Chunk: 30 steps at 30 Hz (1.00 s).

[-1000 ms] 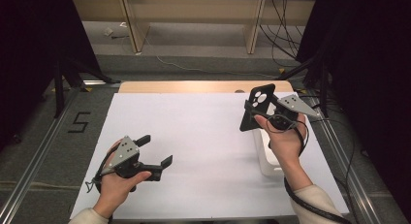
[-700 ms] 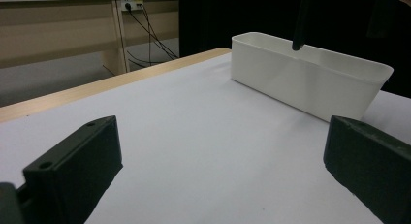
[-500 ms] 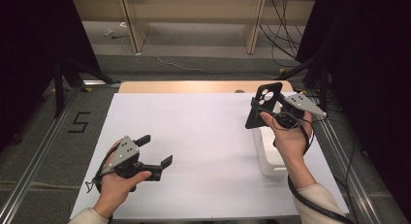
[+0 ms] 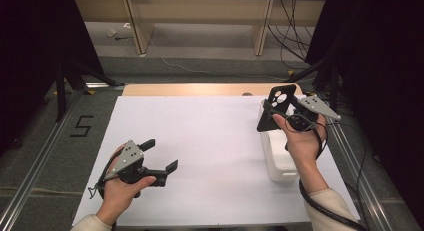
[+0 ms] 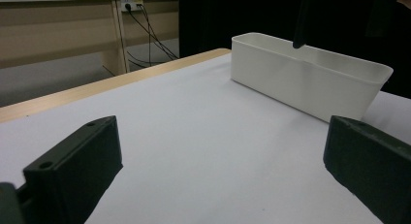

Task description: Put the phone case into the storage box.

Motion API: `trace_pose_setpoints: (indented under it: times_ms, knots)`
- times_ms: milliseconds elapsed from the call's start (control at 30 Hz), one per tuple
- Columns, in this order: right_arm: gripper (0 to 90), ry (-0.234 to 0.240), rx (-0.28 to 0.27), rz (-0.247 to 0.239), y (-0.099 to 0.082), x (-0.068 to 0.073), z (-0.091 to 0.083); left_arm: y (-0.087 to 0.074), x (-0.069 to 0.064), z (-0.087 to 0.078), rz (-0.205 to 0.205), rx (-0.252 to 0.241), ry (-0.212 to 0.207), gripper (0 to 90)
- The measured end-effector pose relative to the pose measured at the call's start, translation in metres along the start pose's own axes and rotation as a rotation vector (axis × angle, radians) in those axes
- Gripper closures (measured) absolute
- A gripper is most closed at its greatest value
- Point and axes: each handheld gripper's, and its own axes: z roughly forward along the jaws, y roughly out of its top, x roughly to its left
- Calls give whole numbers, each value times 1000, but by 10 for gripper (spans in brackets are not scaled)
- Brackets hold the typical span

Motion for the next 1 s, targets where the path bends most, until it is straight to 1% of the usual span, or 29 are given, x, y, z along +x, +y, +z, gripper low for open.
trace_pose_setpoints:
  times_ms: [467,1000]
  knots:
    - [157,-28,-2,11,0,-10,-1,0,0,0,-1,-1,0,0]
    - [156,-51,-2,15,0,-17,-2,0,0,0,-3,-2,1,0]
